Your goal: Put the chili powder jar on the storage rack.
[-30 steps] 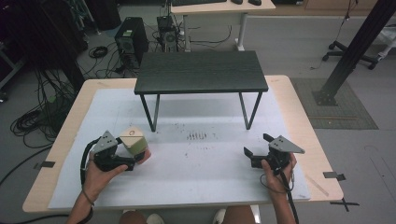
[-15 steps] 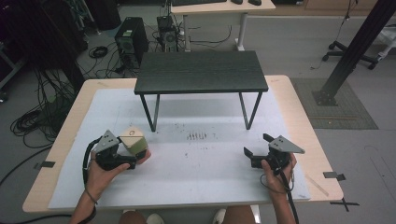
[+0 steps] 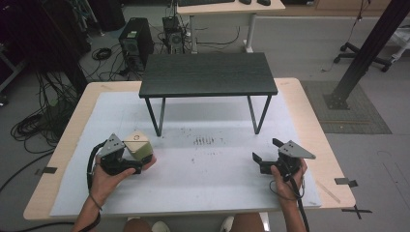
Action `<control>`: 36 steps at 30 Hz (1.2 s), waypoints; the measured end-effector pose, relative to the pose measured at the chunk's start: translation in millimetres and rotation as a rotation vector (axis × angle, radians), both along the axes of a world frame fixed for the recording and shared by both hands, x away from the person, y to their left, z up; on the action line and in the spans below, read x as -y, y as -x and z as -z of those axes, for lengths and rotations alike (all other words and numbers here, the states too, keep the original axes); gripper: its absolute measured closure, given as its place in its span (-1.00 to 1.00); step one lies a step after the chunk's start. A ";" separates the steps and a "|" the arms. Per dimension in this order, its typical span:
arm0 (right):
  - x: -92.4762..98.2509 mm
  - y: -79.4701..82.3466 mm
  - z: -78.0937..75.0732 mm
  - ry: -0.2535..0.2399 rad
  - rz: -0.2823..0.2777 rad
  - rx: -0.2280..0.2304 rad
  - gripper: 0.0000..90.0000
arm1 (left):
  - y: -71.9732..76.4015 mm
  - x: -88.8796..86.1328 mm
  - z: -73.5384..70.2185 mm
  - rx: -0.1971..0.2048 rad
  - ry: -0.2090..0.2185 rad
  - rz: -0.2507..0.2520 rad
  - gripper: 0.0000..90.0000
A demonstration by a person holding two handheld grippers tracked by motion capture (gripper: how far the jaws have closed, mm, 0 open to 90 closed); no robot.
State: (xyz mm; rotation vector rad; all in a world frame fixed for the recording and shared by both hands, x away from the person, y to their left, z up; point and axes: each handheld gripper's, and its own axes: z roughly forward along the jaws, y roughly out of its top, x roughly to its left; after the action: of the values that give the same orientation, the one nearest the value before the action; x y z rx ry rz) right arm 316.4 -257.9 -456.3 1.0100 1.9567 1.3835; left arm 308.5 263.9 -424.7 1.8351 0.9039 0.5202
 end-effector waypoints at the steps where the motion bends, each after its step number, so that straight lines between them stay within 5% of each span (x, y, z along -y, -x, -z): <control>1: -0.1 0.1 0.0 0.001 0.001 0.000 -0.90 | -0.1 0.1 0.5 -0.001 0.005 -0.002 -0.94; 36: -0.9 -1.0 0.6 0.010 -0.005 -0.007 -0.90 | -0.3 2.7 1.9 0.004 0.006 -0.004 -0.94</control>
State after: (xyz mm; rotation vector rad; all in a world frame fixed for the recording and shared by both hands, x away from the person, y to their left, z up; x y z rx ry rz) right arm 317.4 -256.9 -457.0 1.0082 1.9703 1.3733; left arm 308.8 261.2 -426.6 1.8268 0.9058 0.5225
